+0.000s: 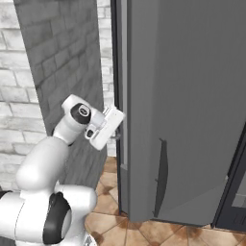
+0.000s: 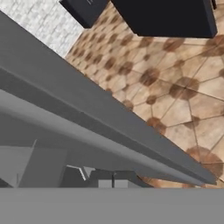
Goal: Gather the sweet potato and bell pepper from the fridge and place them on a tray on the dining counter. Then gather the steaks from the fridge and place them on the other tray.
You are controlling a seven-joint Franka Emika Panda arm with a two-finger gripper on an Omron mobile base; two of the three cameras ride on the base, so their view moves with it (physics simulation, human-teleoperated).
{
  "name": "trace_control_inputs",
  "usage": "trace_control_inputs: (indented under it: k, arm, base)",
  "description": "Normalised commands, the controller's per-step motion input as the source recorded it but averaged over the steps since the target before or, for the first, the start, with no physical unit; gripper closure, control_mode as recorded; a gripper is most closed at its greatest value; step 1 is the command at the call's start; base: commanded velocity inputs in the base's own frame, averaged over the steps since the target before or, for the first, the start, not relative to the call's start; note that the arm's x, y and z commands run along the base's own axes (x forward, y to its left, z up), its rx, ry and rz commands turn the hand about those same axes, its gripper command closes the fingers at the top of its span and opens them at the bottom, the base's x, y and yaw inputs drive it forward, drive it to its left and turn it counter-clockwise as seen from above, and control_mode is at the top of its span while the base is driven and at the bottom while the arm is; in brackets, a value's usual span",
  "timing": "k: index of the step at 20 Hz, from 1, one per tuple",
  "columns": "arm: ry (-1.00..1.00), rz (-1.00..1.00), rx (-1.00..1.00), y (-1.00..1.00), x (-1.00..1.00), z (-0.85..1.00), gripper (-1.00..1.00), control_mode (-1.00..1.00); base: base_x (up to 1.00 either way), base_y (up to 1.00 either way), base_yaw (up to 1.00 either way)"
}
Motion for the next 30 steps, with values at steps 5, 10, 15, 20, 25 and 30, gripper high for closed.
trace_control_inputs:
  k: [5, 10, 15, 20, 25, 30]
  arm:
    - [-0.01, 0.0, 0.07, -0.39, 0.22, -0.07, 1.0, -1.0]
    - [-0.02, 0.0, 0.03, -0.05, 0.13, -0.09, 1.0, -1.0]
    - [0.0, -0.03, 0.0, 0.0, 0.14, -0.06, 1.0, -1.0]
    - [0.0, -0.07, -0.02, 0.0, 0.08, -0.11, 1.0, -1.0]
    - [-0.01, -0.13, -0.12, 0.0, 0.15, -0.18, 1.0, -1.0]
    - [-0.08, -0.05, -0.15, 0.0, 0.23, -0.11, 1.0, -1.0]
  base:
    - [0.0, 0.0, 0.0]
    - [0.0, 0.0, 0.0]
    - [0.0, 0.0, 0.0]
    - [0.0, 0.0, 0.0]
    - [0.0, 0.0, 0.0]
    - [0.0, 0.0, 0.0]
